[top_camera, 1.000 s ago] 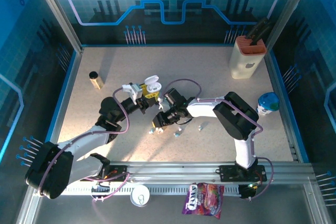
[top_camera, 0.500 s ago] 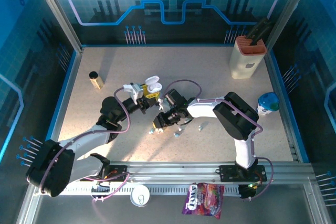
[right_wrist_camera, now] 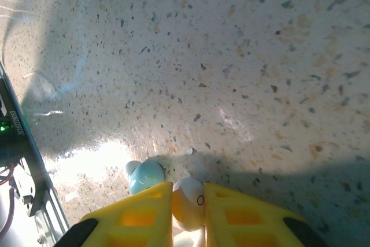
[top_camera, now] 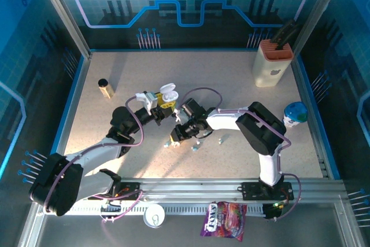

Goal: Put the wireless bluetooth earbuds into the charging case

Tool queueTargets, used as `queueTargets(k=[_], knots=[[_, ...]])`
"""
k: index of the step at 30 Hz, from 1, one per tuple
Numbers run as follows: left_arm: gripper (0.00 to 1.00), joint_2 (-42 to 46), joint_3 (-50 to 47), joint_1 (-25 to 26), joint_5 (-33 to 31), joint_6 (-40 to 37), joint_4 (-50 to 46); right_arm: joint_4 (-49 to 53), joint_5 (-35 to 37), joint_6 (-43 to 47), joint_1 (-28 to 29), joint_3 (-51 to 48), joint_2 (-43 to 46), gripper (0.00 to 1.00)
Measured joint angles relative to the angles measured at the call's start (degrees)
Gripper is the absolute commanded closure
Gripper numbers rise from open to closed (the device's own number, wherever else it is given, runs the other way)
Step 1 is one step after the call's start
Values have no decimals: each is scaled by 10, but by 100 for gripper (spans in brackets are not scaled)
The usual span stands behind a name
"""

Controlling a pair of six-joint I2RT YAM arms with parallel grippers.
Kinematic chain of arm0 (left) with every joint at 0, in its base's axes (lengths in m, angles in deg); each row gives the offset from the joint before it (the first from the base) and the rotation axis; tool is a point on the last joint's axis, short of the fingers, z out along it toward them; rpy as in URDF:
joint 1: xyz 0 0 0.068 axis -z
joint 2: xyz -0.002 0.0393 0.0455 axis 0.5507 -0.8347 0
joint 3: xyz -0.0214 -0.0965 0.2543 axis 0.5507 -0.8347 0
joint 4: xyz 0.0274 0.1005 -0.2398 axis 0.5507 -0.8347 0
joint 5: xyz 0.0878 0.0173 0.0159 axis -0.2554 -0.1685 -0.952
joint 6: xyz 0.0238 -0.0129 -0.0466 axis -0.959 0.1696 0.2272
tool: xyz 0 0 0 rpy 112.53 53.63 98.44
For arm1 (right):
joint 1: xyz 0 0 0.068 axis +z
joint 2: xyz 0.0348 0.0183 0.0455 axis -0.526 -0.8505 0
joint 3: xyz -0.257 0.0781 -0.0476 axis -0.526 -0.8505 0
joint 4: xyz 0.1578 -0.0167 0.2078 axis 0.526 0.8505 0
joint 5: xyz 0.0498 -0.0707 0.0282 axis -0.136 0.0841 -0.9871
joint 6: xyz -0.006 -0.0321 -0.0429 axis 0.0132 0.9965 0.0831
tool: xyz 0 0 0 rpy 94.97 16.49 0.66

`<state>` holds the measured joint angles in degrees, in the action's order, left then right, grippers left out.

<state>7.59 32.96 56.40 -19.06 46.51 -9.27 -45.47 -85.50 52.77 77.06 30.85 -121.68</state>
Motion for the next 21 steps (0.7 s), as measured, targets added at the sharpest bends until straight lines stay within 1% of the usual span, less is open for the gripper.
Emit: queueTargets(k=[6,12,21], knots=[[69,-5,0,0,0,0,1,7,37,1,-8,-16,50,81],[69,-8,0,0,0,-1,0,6,60,1,-48,-44,102,82],[69,-23,0,0,0,-3,0,15,83,6,-93,-92,144,82]])
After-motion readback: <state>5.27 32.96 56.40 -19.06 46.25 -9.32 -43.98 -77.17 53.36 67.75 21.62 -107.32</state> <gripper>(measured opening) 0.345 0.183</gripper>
